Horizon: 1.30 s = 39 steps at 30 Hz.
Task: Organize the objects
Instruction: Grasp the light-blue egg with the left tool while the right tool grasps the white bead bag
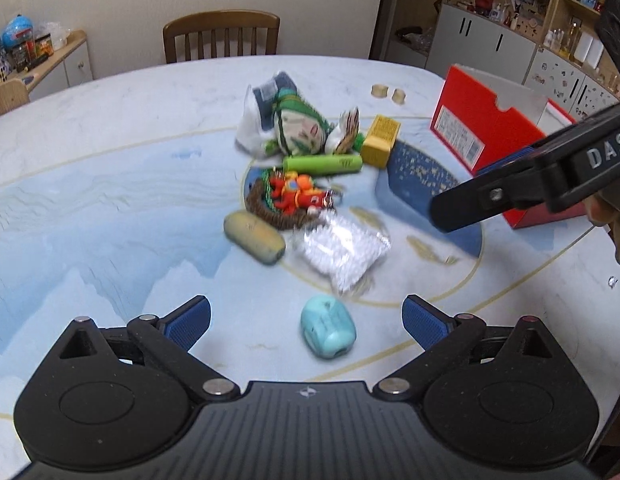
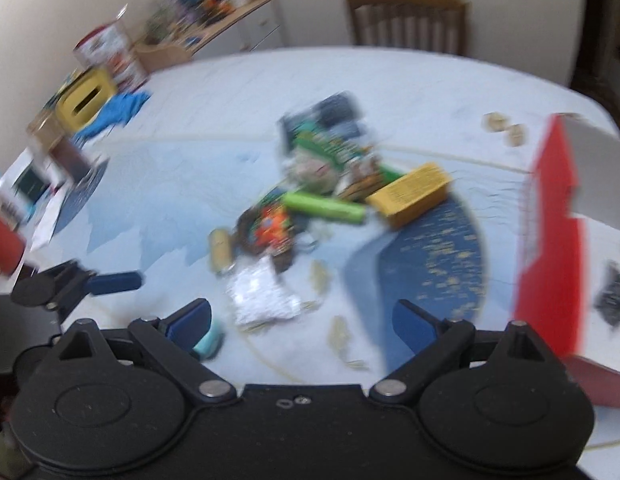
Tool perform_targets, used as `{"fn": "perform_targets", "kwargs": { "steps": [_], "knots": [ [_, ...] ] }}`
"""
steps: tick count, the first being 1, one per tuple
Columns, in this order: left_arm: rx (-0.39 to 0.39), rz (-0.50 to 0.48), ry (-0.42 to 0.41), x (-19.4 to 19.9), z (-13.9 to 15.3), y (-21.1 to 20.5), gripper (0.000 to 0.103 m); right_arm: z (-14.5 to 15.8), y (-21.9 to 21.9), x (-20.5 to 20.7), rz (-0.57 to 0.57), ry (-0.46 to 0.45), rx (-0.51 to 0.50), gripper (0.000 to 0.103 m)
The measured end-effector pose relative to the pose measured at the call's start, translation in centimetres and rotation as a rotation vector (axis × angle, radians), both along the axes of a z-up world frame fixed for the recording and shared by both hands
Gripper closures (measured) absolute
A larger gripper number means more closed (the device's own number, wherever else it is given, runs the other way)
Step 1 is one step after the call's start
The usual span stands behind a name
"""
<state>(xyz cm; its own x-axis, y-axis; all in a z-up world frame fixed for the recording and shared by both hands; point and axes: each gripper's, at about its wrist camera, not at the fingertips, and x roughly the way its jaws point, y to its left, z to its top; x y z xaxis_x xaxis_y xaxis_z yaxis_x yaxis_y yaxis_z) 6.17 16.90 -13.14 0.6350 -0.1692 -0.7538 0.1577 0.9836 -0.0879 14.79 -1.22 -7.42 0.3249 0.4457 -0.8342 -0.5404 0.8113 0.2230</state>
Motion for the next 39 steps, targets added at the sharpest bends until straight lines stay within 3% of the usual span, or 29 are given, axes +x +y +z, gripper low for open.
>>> {"fn": "perform_targets", "kwargs": {
  "steps": [14,23,28,31,33,39],
  "knots": [
    [0.038,0.0,-0.016,0.1,-2.7,-1.1,0.0,-3.8,4.9,1.2,0.089,0.029,-0.09,0.011],
    [0.027,0.017,-0.035,0.2,-2.8,-1.8,0.002,-4.9,6.8,1.6,0.12,0.017,-0.133,0.022],
    [0.044,0.0,-0.04,-0.1,-2.6,-2.2,0.012,-5.1,7.4,1.7,0.135,0.01,-0.145,0.03],
    [0.029,0.002,-0.039,-0.2,-2.3,-2.2,0.024,-5.2,7.5,1.8,0.136,0.008,-0.15,0.036],
    [0.015,-0.001,-0.036,-0.2,-2.1,-2.1,0.037,-5.3,7.5,1.8,0.137,0.012,-0.15,0.042],
    [0.013,0.01,-0.011,-0.2,-1.7,-2.2,0.056,-5.2,7.3,1.8,0.129,0.029,-0.13,0.05]
  ]
}}
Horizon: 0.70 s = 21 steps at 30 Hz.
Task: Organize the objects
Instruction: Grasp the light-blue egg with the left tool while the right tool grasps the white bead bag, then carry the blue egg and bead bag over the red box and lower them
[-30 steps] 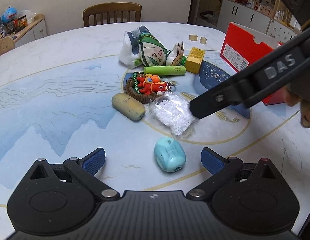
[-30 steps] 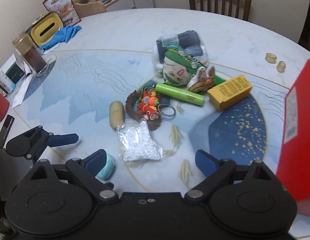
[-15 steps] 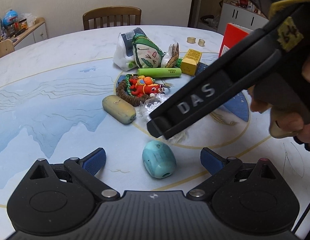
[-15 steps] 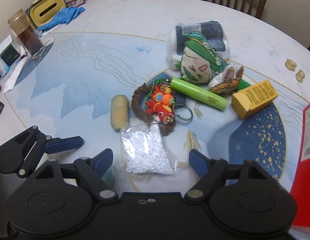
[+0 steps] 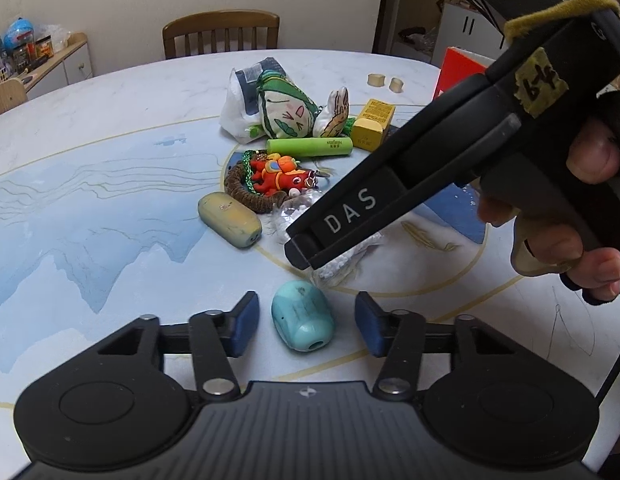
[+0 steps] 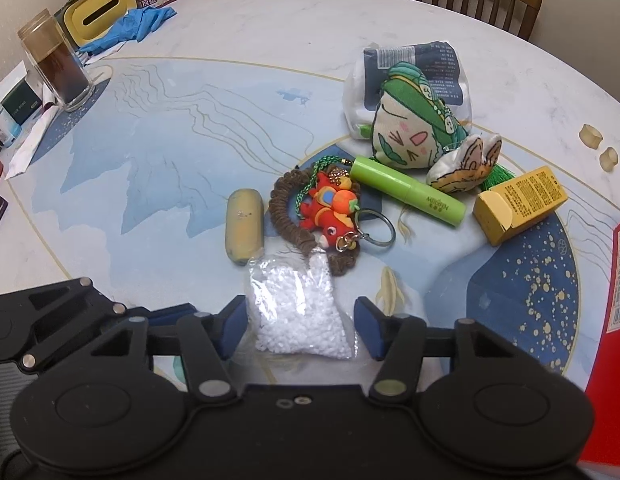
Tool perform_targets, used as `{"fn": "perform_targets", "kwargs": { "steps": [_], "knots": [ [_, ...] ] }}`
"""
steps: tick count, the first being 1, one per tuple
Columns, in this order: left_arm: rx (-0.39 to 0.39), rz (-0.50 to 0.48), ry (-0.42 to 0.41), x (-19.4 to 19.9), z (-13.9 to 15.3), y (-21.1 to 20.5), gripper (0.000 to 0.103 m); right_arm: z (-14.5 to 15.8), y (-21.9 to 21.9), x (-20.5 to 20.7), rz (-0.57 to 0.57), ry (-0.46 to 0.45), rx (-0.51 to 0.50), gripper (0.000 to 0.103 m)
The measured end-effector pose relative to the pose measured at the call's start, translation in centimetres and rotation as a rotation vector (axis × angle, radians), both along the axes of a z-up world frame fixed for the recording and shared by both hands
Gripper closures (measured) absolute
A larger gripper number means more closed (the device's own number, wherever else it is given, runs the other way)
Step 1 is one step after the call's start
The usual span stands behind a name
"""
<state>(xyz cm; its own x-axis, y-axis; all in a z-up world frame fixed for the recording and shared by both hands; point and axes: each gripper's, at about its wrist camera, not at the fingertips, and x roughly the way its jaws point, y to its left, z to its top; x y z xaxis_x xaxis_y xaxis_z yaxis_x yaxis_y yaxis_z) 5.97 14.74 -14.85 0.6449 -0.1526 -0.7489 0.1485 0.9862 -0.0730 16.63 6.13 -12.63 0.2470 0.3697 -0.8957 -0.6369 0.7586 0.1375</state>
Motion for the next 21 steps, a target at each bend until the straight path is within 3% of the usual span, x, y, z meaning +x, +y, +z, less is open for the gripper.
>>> {"fn": "perform_targets", "kwargs": {
  "steps": [6,12,21],
  "knots": [
    [0.022,0.002,0.006,-0.4,0.1,-0.3,0.07,0.4,-0.2,-0.3,-0.008,-0.006,0.004,0.06],
    [0.011,0.01,0.013,-0.4,0.2,-0.2,0.071,1.4,-1.5,-0.4,-0.056,-0.001,0.026,0.067],
    [-0.005,0.041,0.019,-0.2,1.4,0.1,0.071,4.2,-5.1,-0.8,-0.119,0.006,0.071,0.067]
  ]
}}
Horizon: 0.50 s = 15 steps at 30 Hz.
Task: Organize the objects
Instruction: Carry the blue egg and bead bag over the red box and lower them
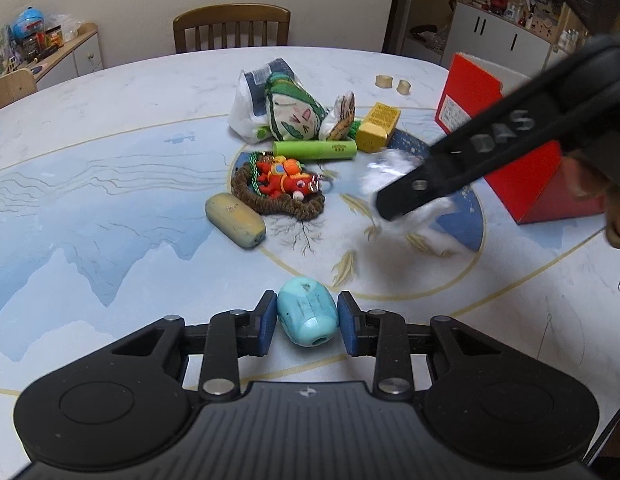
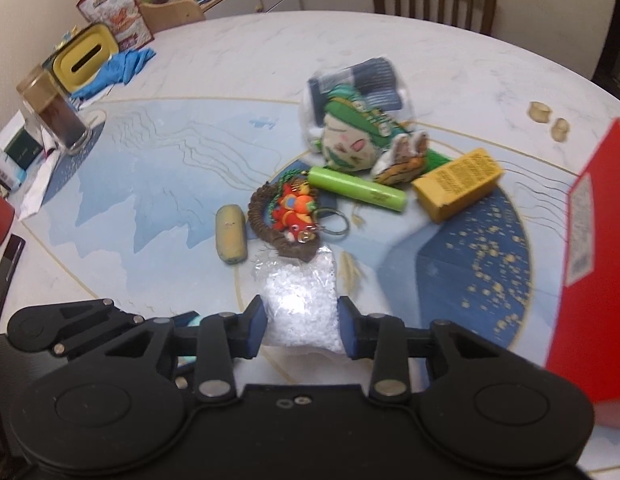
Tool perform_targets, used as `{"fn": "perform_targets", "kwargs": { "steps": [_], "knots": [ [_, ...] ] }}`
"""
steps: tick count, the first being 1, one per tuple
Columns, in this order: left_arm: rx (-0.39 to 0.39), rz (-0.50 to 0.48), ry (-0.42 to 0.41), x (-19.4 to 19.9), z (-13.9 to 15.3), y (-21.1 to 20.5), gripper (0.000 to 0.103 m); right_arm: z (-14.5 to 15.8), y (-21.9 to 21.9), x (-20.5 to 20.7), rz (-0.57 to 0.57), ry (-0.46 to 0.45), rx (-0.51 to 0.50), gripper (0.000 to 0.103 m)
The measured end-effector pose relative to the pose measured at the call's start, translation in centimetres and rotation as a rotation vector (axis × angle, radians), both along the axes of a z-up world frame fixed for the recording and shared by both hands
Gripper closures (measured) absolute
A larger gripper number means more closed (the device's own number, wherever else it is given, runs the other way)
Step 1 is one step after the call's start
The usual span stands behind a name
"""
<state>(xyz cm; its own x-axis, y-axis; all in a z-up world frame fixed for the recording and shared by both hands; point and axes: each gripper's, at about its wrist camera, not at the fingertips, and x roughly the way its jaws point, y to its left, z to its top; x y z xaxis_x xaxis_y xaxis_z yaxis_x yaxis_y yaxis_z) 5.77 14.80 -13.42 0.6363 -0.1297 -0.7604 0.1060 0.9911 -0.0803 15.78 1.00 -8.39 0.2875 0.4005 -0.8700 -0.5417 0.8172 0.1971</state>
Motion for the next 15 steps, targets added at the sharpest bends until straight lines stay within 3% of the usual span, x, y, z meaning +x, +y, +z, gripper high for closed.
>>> {"fn": "perform_targets", "kwargs": {
  "steps": [8,15],
  "knots": [
    [-0.012,-0.011,-0.025,0.8,3.5,-0.9,0.071,3.9,-4.1,-0.3,-0.044,-0.026,0.037,0.067],
    [0.0,-0.077,-0.068,1.9,6.8,-3.7,0.071,7.3,-9.1,-0.1,-0.106,-0.072,0.088,0.067]
  ]
}}
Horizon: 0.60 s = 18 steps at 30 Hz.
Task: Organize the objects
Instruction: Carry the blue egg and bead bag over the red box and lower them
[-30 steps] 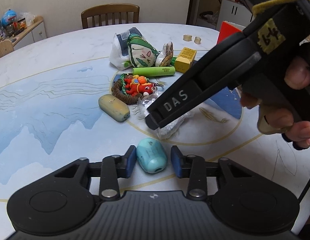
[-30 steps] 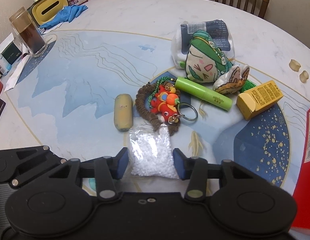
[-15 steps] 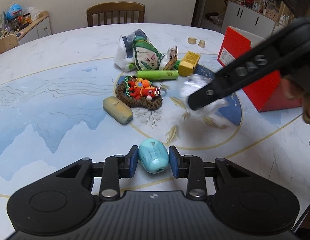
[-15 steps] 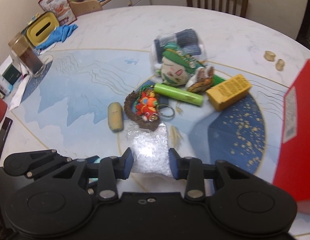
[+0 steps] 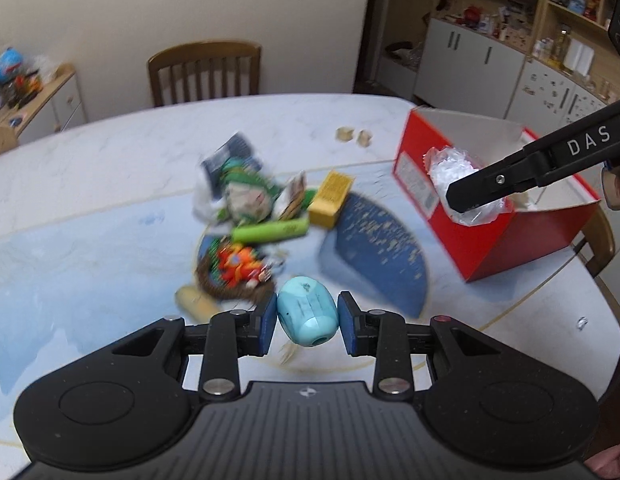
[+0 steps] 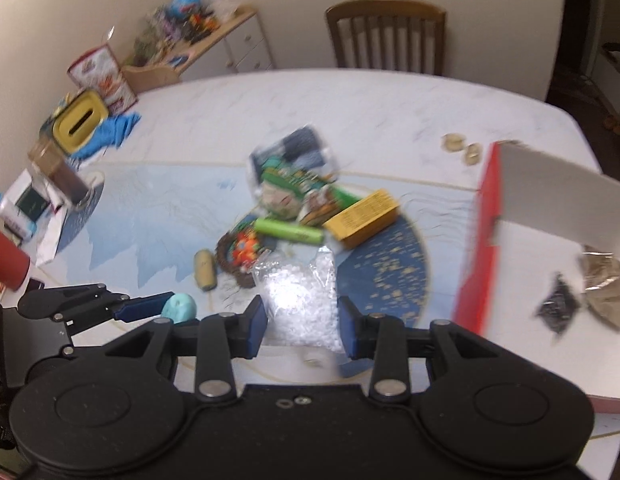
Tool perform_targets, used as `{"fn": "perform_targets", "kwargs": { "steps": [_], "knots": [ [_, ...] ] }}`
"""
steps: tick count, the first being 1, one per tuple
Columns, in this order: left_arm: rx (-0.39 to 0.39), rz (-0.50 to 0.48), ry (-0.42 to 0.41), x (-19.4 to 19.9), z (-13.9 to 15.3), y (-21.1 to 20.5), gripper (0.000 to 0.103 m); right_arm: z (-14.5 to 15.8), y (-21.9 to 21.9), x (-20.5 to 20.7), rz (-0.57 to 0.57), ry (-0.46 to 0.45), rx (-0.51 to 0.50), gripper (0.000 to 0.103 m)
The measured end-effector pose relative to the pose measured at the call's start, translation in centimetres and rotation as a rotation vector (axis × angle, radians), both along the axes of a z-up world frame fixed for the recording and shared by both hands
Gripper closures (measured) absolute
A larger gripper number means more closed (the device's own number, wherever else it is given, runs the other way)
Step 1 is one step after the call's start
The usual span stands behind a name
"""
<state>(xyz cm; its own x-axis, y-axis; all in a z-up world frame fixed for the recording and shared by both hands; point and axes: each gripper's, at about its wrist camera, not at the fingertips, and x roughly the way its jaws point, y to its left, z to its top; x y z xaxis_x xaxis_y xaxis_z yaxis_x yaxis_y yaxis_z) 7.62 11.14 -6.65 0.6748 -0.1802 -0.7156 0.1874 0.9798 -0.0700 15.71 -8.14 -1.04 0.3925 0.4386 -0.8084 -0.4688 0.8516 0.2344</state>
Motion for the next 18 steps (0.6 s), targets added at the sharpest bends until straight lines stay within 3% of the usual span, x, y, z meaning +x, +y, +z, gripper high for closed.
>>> {"fn": "perform_targets", "kwargs": {
  "steps": [11,18],
  "knots": [
    [-0.039,-0.045,-0.002,2.0,2.8,-5.3,0.071,2.7,-8.9,1.0,-0.1,-0.046,-0.009,0.067],
    [-0.038,-0.07,-0.014,4.1,4.0,-8.9,0.071,2.8,-15.5,2.5,-0.208,-0.062,-0.033,0.067]
  ]
}}
